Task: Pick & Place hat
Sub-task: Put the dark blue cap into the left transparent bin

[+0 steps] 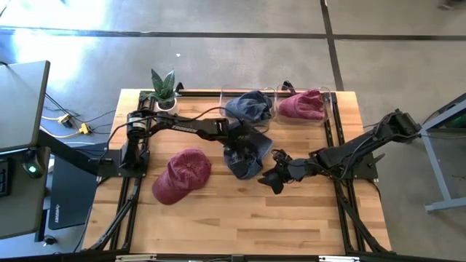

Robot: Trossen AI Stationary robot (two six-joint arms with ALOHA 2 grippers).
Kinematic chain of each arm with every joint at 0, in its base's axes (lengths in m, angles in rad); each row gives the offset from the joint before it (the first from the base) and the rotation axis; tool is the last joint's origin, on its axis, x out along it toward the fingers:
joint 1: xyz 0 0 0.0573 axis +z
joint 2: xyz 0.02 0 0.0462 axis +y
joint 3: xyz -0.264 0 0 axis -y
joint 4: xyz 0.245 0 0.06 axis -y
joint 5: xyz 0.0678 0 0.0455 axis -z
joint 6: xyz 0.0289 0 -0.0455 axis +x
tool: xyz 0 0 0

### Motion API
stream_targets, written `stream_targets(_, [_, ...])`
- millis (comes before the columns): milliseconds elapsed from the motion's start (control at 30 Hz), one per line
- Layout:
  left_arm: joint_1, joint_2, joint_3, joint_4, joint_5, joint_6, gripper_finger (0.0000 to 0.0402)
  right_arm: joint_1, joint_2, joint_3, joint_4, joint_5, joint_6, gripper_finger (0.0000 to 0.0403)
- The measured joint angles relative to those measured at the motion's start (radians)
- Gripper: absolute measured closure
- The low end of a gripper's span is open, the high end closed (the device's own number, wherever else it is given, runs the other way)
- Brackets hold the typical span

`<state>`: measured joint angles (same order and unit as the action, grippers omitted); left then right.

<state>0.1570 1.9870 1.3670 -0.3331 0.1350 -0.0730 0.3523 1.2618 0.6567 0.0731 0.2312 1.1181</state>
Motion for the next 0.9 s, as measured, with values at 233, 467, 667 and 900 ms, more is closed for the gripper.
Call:
stream_targets(233, [0.0,0.007,-0.003,-0.014,0.019,0.017,0.0294,0.0,-0.001,0.0,0.007,-0.049,-0.01,0.016])
stream_targets(467, [-0.002,0.003,0.031,-0.057,0.097,-0.012,0.0386,0.0,-0.037,0.0,0.002,-0.196,0.026,0.016])
stream_targets(667, [-0.038,-0.009,0.258,-0.286,-0.004,-0.108,0.0393,-0.001,-0.162,0.001,-0.074,-0.214,0.032,0.016])
stream_targets(900, [-0.075,-0.01,0.35,-0.492,-0.338,-0.229,0.0392,-0.008,-0.225,0.001,-0.281,0.028,0.083,0.016])
